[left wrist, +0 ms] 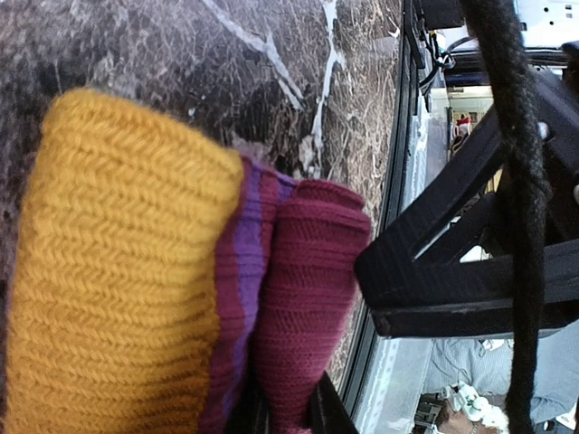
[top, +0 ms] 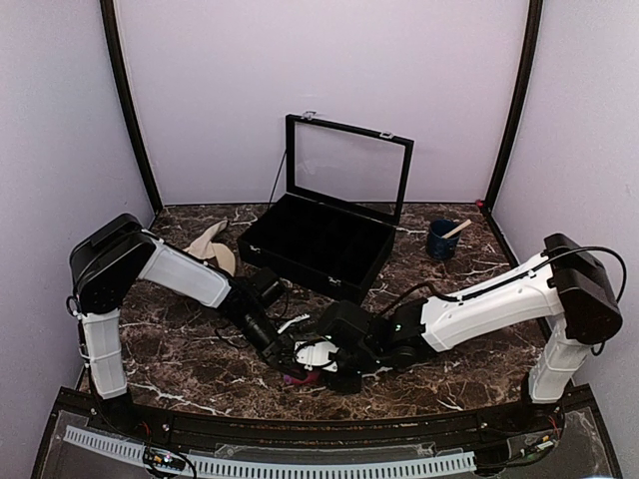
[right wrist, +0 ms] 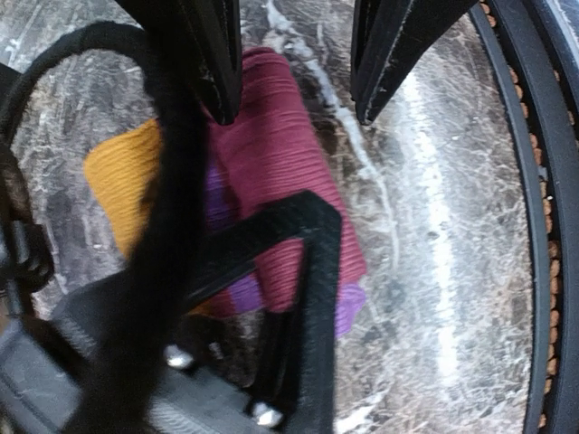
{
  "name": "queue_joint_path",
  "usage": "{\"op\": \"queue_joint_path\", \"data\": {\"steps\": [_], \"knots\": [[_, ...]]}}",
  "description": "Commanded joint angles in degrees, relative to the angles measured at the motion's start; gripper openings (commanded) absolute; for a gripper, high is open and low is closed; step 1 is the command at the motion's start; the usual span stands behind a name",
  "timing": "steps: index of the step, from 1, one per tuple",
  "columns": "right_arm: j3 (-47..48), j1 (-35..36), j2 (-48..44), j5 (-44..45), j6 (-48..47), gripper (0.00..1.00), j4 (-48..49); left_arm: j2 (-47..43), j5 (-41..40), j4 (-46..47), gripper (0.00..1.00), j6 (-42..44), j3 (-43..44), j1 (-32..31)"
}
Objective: Roll the socks
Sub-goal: Roll the sock at the center of the board.
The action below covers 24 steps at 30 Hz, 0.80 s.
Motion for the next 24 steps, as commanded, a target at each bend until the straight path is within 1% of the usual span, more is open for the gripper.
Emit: {"op": "queue_joint_path", "data": {"steps": [1,7,14,22,24], "knots": [[2.54,0.53,1.2,3.67,-3.44,0.39,-1.62,2.02,-0.05,-5.55,0.0,2.66,0.88,0.56],[3.44,0.49,3.14,3.46,-5.13,0.39,-3.0,2.92,0.96,-6.64,0.0,3.88,1.69,1.15],[3.05,0.38,4.74,3.73,-6.22,0.39,-2.4,3.53,2.1,-9.11,0.0,5.64,3.05,1.69],[4.06,-0.81,7.35,2.67,-6.52,0.33,-2.97,3.64,2.49,-10.48,0.0,6.71,3.15,2.12],[4.25,-1.4,7.77,1.74,-6.38,0.29,-3.29,3.6,2.43,-10.74,0.0,6.91,3.07,2.14]]}}
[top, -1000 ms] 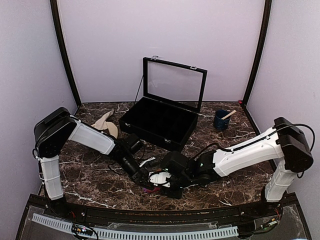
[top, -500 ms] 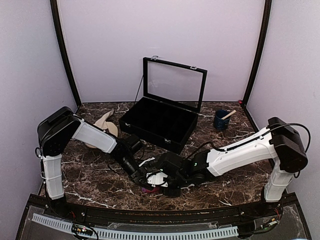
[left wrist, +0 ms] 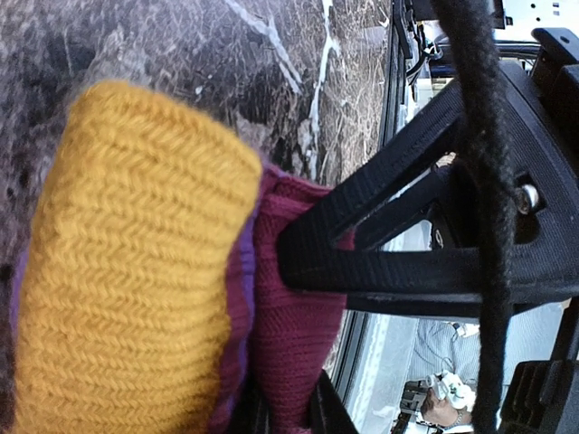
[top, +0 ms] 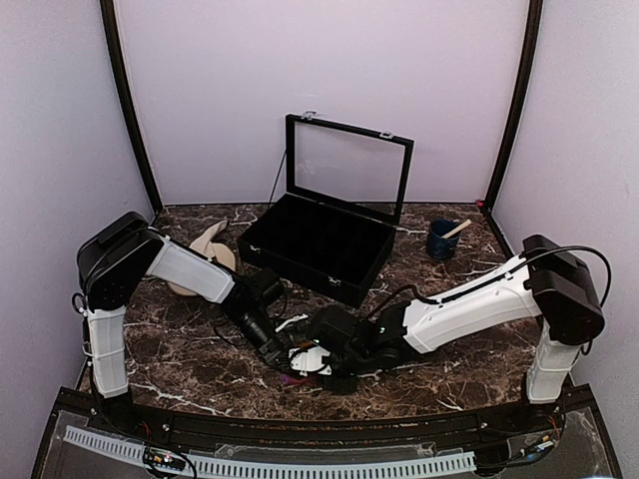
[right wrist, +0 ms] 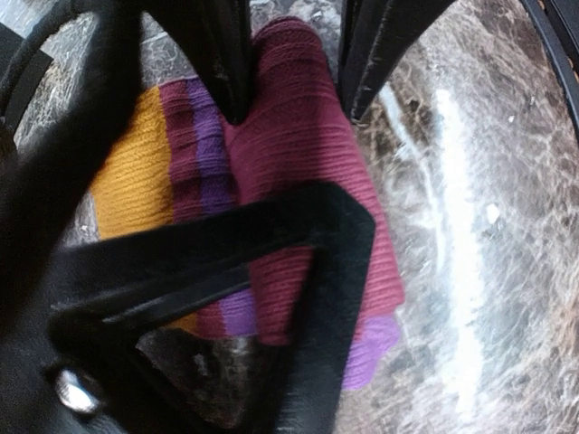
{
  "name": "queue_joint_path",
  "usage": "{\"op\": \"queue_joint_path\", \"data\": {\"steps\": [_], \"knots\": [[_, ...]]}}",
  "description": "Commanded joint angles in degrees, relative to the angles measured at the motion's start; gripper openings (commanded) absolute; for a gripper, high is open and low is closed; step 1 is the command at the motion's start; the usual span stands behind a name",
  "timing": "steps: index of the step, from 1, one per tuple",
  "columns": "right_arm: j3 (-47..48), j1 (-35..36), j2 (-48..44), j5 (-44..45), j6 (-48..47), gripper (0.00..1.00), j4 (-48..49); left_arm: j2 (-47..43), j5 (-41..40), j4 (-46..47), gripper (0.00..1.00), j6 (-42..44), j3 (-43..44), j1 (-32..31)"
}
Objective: Roll the socks
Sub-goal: Roll the sock at the center of the board.
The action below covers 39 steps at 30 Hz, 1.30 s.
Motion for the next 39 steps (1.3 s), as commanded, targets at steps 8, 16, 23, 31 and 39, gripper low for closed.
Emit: {"op": "queue_joint_path", "data": {"steps": [8,16,23,31,39], "knots": [[2.95,-3.27,3.43,-7.37,1.21,0.07,-6.19,-0.67,-5.22,-2.24,0.01,-0.53,-0.04,0.49],[3.48,-4.57,4.7,-14.14,3.84,0.0,-7.91,-7.07,-10.71,6.55,0.25,-8.05,-4.41,1.19],[3.9,-5.83,5.46,-18.25,6.68,0.0,-8.47,-14.86,-17.19,11.83,0.33,-13.37,-9.07,1.41],[7.02,-7.64,6.99,-24.0,9.6,0.0,-9.49,-24.42,-25.63,16.96,0.39,-18.69,-16.79,1.43],[10.28,-8.59,8.79,-29.03,11.42,0.0,-12.64,-39.16,-35.83,21.87,0.42,-23.15,-26.9,0.54]]}}
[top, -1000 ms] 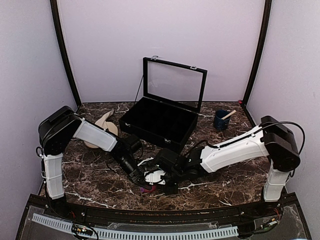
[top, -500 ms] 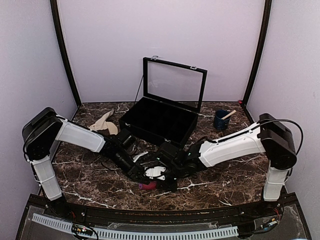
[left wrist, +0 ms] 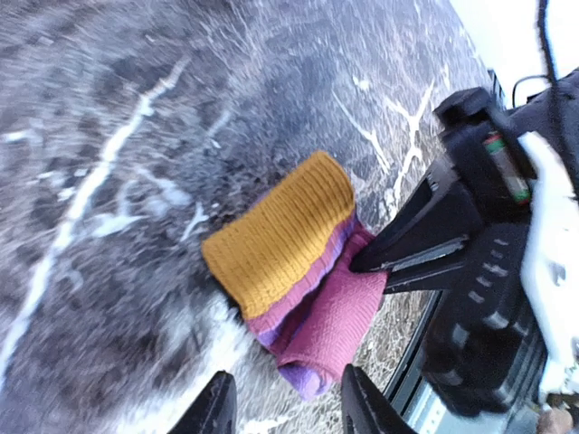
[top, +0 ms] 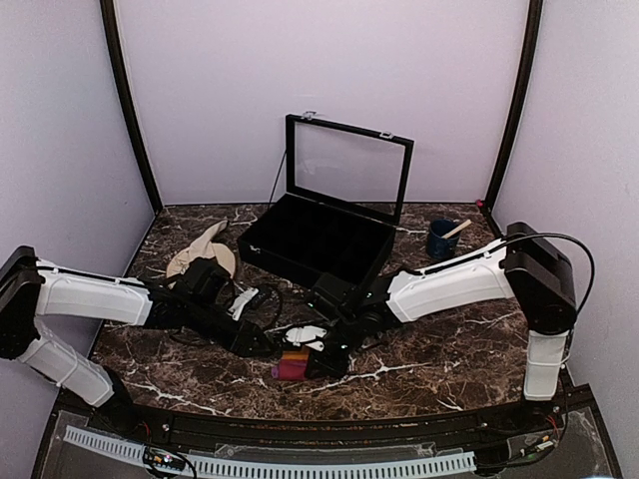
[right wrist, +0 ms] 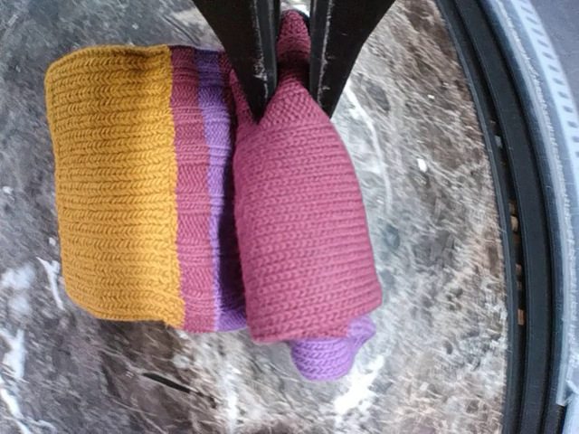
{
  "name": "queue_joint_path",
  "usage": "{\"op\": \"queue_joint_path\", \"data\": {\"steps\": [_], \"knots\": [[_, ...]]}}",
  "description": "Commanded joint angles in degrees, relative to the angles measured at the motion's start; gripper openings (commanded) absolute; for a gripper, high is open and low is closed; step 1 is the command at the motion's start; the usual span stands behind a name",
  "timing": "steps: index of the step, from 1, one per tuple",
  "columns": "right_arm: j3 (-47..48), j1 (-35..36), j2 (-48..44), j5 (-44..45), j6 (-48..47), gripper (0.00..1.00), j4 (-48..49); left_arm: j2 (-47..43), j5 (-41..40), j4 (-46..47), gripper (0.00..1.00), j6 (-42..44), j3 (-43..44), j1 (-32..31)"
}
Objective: Roll the socks
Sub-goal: Roll the sock at the center of the board.
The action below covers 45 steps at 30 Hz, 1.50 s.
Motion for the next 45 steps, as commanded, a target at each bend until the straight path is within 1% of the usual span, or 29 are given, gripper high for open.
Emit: {"op": "queue_joint_path", "data": {"steps": [1,7,13,21,29,37,45], "knots": [[1.51,-0.5,3.3,-5.14,1.82,0.0,-5.72,-7.73,-8.76,3.48,0.42,-2.98,-4.17,-1.14],[4.74,-1.93,6.25,-8.67,1.78,0.0,-9.88,-15.23,-19.36,2.9,0.42,-1.95,-7.13,-7.21],[8.61,-4.39,9.49,-14.92,2.11,0.0,-14.47,-17.06,-24.98,0.74,0.42,-0.31,-6.79,-14.0],[13.17,-6.1,13.63,-19.29,0.33,0.0,-20.3,-16.12,-26.11,0.88,0.43,2.63,-6.6,-17.79],[15.87,-6.7,15.57,-22.34,-0.99,0.0,-23.98,-10.03,-26.38,0.0,0.44,7.38,-2.98,-20.54],[16.48,-7.2,16.17,-23.25,-1.94,0.0,-25.3,-4.57,-25.95,-0.96,0.44,12.55,0.72,-21.24],[16.71,-7.57,16.26,-24.05,-2.21,0.0,-25.87,-0.91,-25.22,-1.78,0.45,15.56,3.26,-21.57]]}}
